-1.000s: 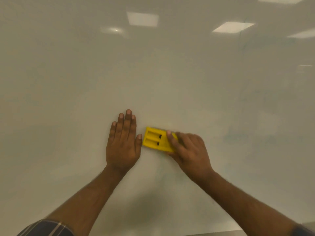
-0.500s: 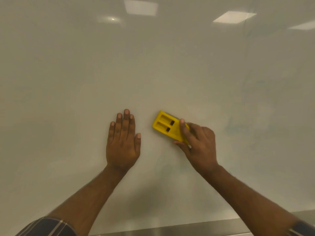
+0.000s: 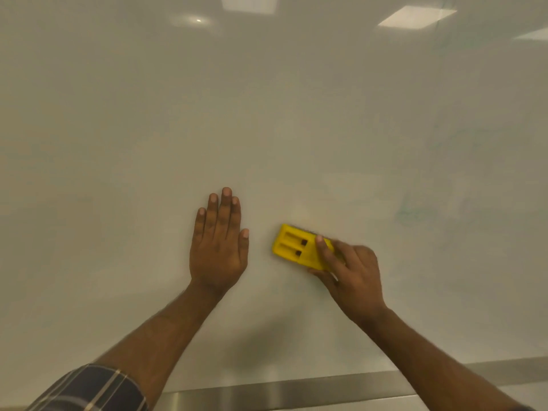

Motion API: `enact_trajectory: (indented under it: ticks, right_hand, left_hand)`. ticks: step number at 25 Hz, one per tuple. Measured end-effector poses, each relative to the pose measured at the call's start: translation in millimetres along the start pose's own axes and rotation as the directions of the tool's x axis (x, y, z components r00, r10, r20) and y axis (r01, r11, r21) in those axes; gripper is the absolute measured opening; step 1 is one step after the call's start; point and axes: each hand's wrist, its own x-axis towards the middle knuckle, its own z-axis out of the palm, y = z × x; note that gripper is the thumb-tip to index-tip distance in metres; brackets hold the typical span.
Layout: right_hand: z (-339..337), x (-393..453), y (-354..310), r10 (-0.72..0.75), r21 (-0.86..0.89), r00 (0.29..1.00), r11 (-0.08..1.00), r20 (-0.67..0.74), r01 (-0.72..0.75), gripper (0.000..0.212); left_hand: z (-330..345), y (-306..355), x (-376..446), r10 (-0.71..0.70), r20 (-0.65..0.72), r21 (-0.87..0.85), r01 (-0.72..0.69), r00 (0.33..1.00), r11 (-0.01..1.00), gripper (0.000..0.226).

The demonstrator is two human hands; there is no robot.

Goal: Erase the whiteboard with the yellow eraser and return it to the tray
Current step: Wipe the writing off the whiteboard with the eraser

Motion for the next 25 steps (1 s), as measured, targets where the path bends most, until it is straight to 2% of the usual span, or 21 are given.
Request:
enact_trajectory:
  ticks: [1,3,7,9,11,13,15,17,19,21,23,25]
  right_hand:
    - [4,9,-5,0.027,0.021,0.999,0.999,-0.03,-0.027,0.057]
    - [13,9,-19,-0.029,0.039,0.999,0.999,-0.042,0.03,0.058]
    - [27,-44,-31,-0.269,0.025,0.955,0.963,0.127,0.268,0.055]
    - [23,-75,-22,-0.323,0.01,0.924,0.945,0.205,0.327,0.054]
    - [11,-83,-1,-0.337,-0.018,0.916,0.937,0.217,0.349,0.058]
    - [-3,-66,21,-0.299,-0.055,0.94,0.949,0.167,0.312,0.06]
    - [-10,-37,33,-0.197,-0.064,0.976,0.977,0.094,0.204,0.059]
    - [-8,-14,28,-0.07,-0.029,0.997,0.997,0.016,0.07,0.058]
    - [0,-11,14,-0.015,0.01,1.0,1.0,-0.017,0.015,0.057]
    - [11,-31,0,-0.098,0.022,0.995,0.995,0.034,0.097,0.058]
    - [18,-68,-5,-0.246,0.002,0.958,0.969,0.148,0.248,0.058]
    - [14,-105,5,-0.303,-0.027,0.922,0.948,0.24,0.319,0.054]
  left_hand:
    - [1,0,-2,0.001,-0.001,0.001,-0.001,1.0,1.0,0.062]
    - [1,0,-6,0.013,-0.005,0.003,-0.013,1.0,1.0,0.062]
    - [1,-2,-8,0.018,-0.001,0.008,-0.018,1.0,1.0,0.062]
    - [0,0,-9,0.017,0.007,0.003,-0.017,1.0,1.0,0.063]
    - [-1,-1,-11,0.011,0.001,0.004,-0.011,1.0,1.0,0.064]
    - [0,-2,-12,-0.005,0.002,0.0,0.005,1.0,1.0,0.064]
    - [3,0,-12,-0.015,0.003,-0.004,0.015,1.0,1.0,0.063]
    - [4,4,-13,-0.023,-0.003,-0.005,0.023,1.0,1.0,0.063]
    - [5,7,-17,-0.017,-0.001,-0.005,0.017,1.0,1.0,0.063]
    - [4,6,-22,0.003,0.016,0.0,-0.003,1.0,1.0,0.064]
    - [4,5,-27,0.01,0.024,0.008,-0.01,1.0,1.0,0.065]
    - [5,5,-31,0.02,0.02,0.013,-0.021,1.0,1.0,0.065]
